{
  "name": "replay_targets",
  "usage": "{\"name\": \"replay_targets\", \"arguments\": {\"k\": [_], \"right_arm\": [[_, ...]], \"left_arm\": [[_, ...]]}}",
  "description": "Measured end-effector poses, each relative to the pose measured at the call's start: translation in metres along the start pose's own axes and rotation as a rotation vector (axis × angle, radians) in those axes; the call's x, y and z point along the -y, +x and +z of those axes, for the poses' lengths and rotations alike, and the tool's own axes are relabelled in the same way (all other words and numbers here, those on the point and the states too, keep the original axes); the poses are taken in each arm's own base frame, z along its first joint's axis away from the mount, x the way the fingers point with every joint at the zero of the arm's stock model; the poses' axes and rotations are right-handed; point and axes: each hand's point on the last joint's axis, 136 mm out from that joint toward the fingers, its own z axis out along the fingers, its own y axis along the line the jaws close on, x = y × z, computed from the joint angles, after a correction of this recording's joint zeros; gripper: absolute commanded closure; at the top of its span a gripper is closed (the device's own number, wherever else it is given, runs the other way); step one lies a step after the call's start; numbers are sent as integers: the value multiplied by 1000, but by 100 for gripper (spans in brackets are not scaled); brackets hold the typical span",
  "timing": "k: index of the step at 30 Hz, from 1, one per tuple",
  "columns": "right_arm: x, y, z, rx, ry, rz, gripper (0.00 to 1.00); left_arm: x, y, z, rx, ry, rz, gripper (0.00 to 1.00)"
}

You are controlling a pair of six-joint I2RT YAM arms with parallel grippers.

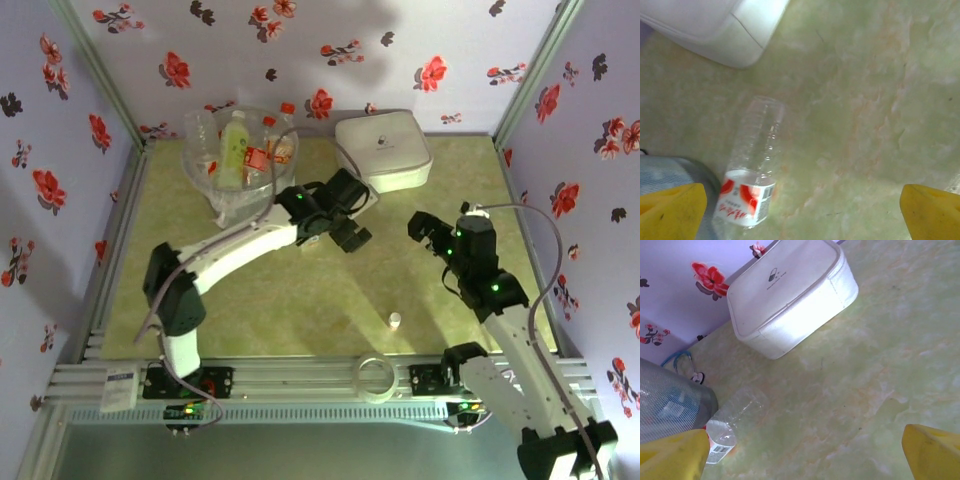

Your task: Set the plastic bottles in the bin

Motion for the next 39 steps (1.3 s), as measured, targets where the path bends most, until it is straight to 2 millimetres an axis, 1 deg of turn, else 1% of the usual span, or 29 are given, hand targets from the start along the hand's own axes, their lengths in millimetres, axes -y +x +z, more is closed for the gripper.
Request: {"name": "replay_targets", "arguments": {"k": [2, 4, 5, 6, 8, 10, 14, 18, 20, 23, 29, 31, 34, 37, 39], "right_arm": [[4, 3, -2, -7, 9, 3, 1], [8, 8, -3, -23, 17, 3, 1], [9, 11, -3, -32, 20, 2, 1], [10, 13, -3, -39, 22, 1, 1], [13, 16, -2, -48, 28, -1, 1], [15, 20, -2, -59, 33, -2, 1], [16, 25, 0, -76, 30, -1, 1], [16, 26, 0, -82, 29, -5, 1], [17, 27, 0, -85, 31, -9, 1], [18, 28, 0, -88, 34, -9, 1], [19, 29, 1, -91, 35, -7, 1], [19, 29, 1, -91, 35, -7, 1], [19, 29, 1, -92, 35, -7, 1], [19, 30, 1, -96, 34, -7, 1], [19, 31, 2, -98, 35, -7, 1]], "left_arm": [[4, 9, 28, -54, 2, 7, 0], [3, 18, 53, -100, 0, 5, 0], [1, 24, 66, -121, -1, -1, 0], [-2, 28, 74, -139, -3, -9, 0], [-14, 38, 92, -175, -14, -31, 0], [-25, 43, 105, -194, -26, -51, 0], [-46, 46, 123, -211, -57, -90, 0], [-63, 46, 134, -222, -89, -140, 0], [-67, 52, 136, -238, -93, -155, 0], [-69, 54, 137, -246, -95, -168, 1], [-60, 60, 140, -259, -64, -178, 15], [-56, 63, 141, -266, -51, -180, 19], [-49, 62, 142, -263, -29, -181, 27], [-40, 60, 141, -258, -12, -173, 38], [-34, 58, 140, -256, -3, -167, 40]]}}
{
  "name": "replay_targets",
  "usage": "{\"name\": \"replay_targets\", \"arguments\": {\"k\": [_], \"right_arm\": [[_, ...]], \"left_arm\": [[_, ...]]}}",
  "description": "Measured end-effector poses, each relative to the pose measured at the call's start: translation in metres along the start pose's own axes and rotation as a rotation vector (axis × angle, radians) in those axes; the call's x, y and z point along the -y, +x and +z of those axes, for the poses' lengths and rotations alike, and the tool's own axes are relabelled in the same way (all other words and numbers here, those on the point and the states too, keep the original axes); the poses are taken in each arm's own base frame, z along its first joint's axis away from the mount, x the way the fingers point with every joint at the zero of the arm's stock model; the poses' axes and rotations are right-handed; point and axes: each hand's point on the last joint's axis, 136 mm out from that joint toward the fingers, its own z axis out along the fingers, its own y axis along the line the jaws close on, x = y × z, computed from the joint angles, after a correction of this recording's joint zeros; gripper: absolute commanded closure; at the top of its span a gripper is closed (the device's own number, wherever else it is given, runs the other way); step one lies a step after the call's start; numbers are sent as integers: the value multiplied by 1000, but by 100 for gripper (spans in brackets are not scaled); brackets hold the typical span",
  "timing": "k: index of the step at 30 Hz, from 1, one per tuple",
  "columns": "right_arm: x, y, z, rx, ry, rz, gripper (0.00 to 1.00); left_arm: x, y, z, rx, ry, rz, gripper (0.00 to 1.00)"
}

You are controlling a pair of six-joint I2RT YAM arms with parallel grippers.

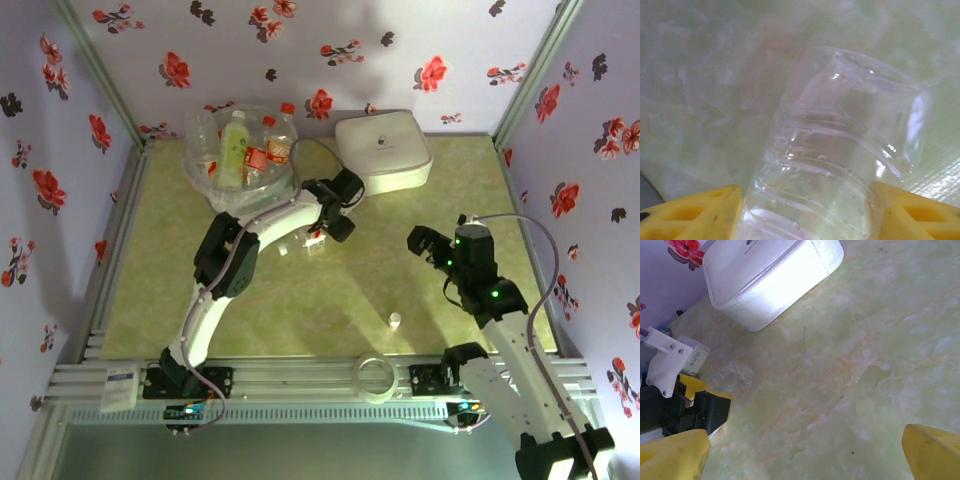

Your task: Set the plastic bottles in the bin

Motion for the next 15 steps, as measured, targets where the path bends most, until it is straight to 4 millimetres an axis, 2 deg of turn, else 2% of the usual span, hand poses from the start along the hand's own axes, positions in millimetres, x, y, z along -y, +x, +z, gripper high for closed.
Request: {"name": "replay_targets", "arguments": {"k": [5, 9, 12, 15], "right_arm": [[-1, 3, 2, -15, -8, 2, 1], [-13, 4, 9, -38, -65, 21, 1], [-34, 7, 21, -78, -171, 61, 1], [-54, 12, 32, -140, -270, 90, 1]], "left_arm": [[14, -2, -4, 7, 27, 19, 40], [19, -7, -20, 37, 57, 11, 40], [20, -11, -51, 100, 97, -13, 40], [22, -20, -95, 221, 161, -33, 40]]}}
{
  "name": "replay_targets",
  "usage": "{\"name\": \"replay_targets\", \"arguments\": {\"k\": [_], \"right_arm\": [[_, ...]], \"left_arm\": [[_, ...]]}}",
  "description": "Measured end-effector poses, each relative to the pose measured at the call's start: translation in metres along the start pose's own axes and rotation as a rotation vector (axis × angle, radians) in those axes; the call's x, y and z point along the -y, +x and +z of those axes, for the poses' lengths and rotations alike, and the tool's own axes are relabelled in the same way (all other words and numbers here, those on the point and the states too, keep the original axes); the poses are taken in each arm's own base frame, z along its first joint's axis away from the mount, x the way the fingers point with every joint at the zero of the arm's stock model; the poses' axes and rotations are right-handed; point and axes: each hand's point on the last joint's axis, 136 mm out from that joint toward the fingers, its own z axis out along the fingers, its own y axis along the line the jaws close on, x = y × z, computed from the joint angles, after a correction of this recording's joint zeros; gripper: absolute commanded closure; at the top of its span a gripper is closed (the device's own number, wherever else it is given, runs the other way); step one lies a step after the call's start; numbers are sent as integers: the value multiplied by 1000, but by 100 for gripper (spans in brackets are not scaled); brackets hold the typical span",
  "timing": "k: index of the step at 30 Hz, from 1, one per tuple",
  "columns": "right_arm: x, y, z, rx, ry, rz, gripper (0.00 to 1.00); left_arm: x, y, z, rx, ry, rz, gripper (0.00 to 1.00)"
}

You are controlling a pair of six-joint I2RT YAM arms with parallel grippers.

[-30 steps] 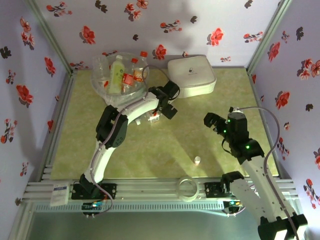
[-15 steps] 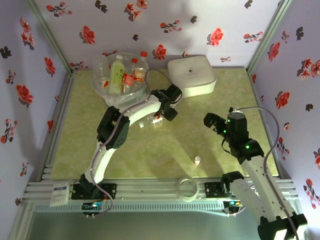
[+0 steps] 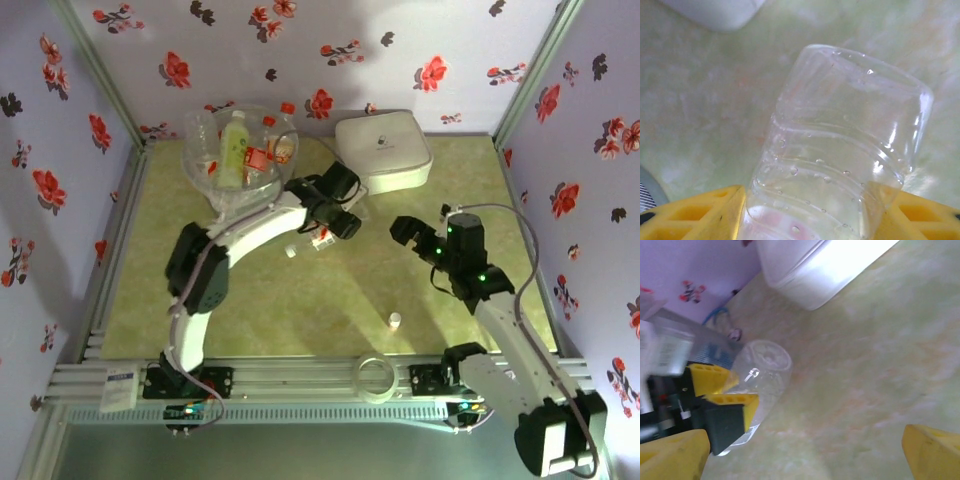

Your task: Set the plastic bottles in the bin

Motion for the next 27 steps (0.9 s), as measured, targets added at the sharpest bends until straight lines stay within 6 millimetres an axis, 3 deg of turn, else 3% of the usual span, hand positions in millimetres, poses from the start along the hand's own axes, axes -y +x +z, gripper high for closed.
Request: {"name": "replay_targets", "arguments": {"k": [4, 6, 11, 14, 19, 27], "right_arm": [[-21, 3, 9, -59, -112, 17, 1], [-36, 1, 8, -72, -173, 19, 1], [-77, -7, 5, -108, -335, 17, 1], [-88, -2, 11, -151, -363, 9, 1], [-99, 3, 23, -206, -351, -8, 1], [-103, -10, 34, -199, -315, -12, 13]], "left_arm": [[16, -14, -52, 190, 122, -4, 40], [22, -12, -65, 257, 175, -8, 40], [20, -3, -60, 299, 229, -29, 40], [21, -4, -58, 318, 244, -33, 40], [26, -17, -66, 376, 267, -23, 40], [34, -20, -79, 406, 299, -8, 40]]}}
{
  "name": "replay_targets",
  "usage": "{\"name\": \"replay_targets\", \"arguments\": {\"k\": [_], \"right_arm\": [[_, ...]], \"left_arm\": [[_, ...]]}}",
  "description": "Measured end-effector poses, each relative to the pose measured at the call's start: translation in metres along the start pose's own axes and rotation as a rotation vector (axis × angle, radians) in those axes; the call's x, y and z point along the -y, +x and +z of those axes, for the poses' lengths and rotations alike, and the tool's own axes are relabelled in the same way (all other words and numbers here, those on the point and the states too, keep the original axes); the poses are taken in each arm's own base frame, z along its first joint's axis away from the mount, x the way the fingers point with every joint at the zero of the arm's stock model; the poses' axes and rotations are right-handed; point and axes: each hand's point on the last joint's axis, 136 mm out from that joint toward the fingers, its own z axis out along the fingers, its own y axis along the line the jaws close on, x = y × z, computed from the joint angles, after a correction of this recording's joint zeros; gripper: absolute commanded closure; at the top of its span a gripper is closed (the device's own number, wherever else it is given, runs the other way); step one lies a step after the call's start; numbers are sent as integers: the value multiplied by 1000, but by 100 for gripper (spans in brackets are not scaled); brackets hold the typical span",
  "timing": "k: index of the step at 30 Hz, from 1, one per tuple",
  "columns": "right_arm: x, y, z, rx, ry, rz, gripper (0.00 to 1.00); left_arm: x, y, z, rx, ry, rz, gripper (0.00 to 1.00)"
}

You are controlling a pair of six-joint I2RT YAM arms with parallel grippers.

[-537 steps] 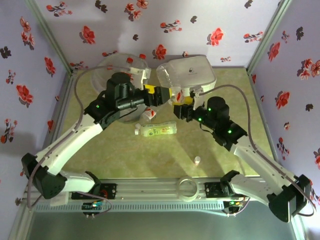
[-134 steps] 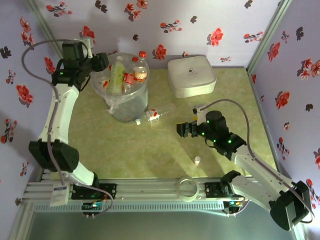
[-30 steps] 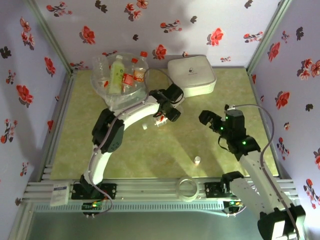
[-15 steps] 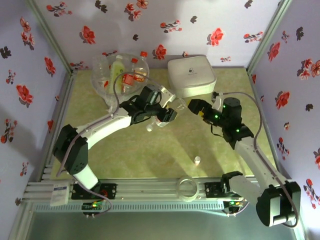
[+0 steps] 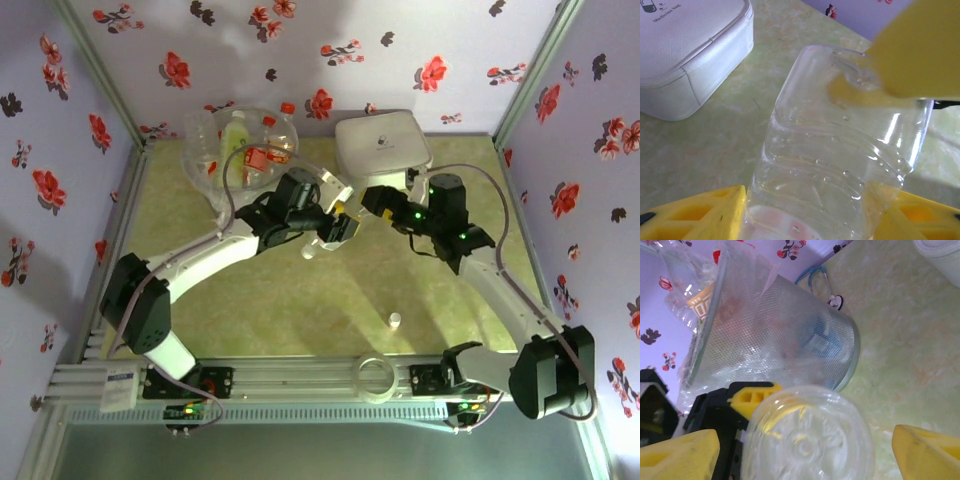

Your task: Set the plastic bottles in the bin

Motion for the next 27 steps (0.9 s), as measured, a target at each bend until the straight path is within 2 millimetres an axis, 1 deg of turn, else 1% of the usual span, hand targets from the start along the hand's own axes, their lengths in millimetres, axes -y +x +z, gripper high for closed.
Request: {"name": "replay_targets", "arguments": {"k": [3, 6, 9, 13, 17, 23, 25, 27], "right_arm": [[7, 1, 6, -14, 16, 21, 13], [10, 1, 11, -25, 21, 35, 14], [9, -1, 14, -30, 19, 49, 26], [6, -4, 14, -28, 13, 47, 33], [6, -4, 14, -27, 13, 53, 43], [3, -7, 13, -23, 14, 52, 51], [-1, -9, 11, -20, 11, 48, 52], [-5, -12, 9, -14, 9, 46, 53]], "left_arm": [[2, -3, -2, 9, 3, 7, 40], [3, -1, -2, 2, 3, 15, 40], [4, -1, -1, 0, 5, 22, 40], [5, 0, -1, -1, 6, 23, 39], [3, 0, -1, 0, -3, 23, 37], [3, -6, -5, 17, -19, 30, 36], [3, -9, -7, 29, -22, 33, 31], [5, -13, -10, 42, -22, 36, 21]]}}
